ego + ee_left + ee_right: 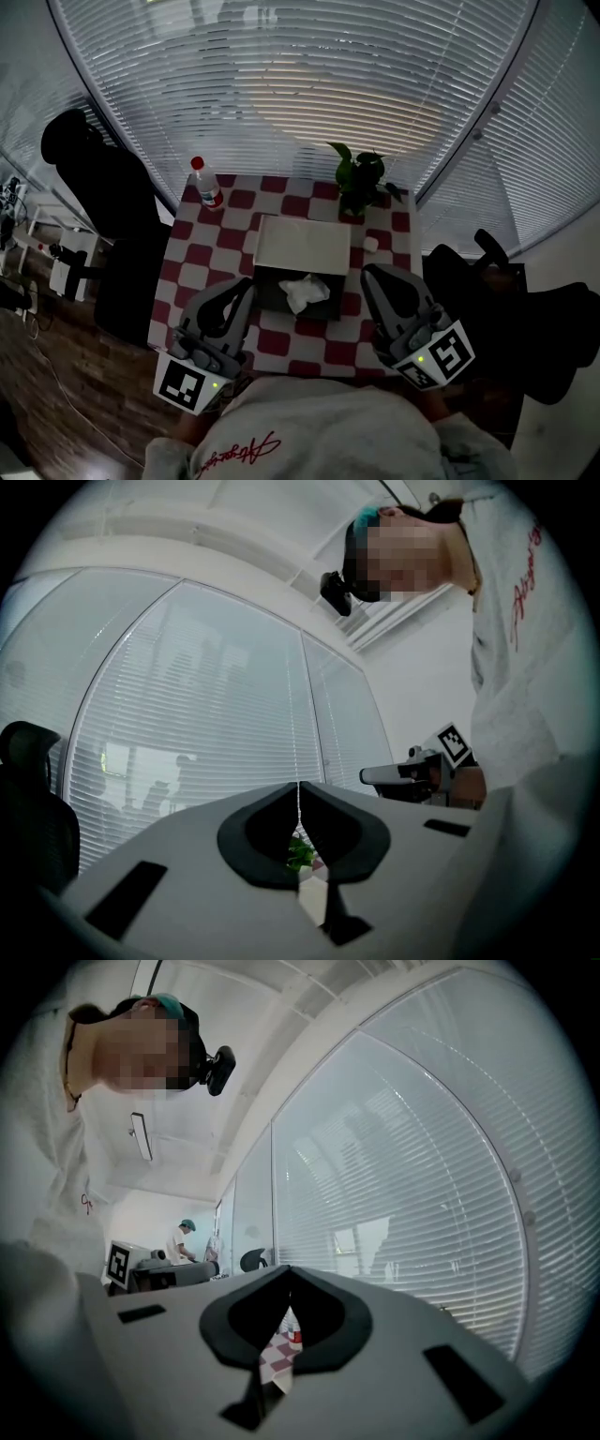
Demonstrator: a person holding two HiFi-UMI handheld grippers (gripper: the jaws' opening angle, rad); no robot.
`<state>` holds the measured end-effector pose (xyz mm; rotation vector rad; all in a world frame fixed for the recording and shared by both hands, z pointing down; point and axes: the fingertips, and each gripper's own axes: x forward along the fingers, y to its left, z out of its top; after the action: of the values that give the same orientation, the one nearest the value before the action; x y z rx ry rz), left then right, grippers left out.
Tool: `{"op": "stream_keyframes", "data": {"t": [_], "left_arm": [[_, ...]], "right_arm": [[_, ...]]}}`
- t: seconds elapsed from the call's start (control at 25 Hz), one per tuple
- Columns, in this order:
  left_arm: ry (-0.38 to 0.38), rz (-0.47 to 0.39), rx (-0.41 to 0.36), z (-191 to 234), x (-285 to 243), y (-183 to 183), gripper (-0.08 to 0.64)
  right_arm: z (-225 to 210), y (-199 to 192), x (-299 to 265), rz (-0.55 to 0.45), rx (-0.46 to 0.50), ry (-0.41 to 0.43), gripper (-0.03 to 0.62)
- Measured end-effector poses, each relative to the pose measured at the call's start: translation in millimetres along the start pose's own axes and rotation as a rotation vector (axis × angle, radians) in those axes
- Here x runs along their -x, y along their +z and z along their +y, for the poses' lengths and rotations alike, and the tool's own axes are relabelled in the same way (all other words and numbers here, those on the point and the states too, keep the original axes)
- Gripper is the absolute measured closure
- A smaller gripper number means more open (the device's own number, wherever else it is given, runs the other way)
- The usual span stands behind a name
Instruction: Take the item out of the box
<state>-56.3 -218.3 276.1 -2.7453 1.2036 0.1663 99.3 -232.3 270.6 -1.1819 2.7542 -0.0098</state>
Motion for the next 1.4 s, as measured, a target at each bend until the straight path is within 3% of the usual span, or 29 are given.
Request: {"op": "stream_keyframes", "data": {"t": [0.44,0.56,1.4], "left_arm": [[0.045,0.004,-0.005,5.2,16.2,-0.1,0.543],[0.047,0.008,-0.008,5.6,18.6,2.0,0.543],[0.123,0.024,-0.013,8.8,41.1,-1.6,0.543]], "right_arm": [[17.9,-19.6,-13.3,0.077,0.01,0.098,0.579],[21.6,-23.0,-16.1,0.096,0.01,0.116,0.485],[39.6,-75.4,-28.1,0.216,0.005,0.21,0.482]]}}
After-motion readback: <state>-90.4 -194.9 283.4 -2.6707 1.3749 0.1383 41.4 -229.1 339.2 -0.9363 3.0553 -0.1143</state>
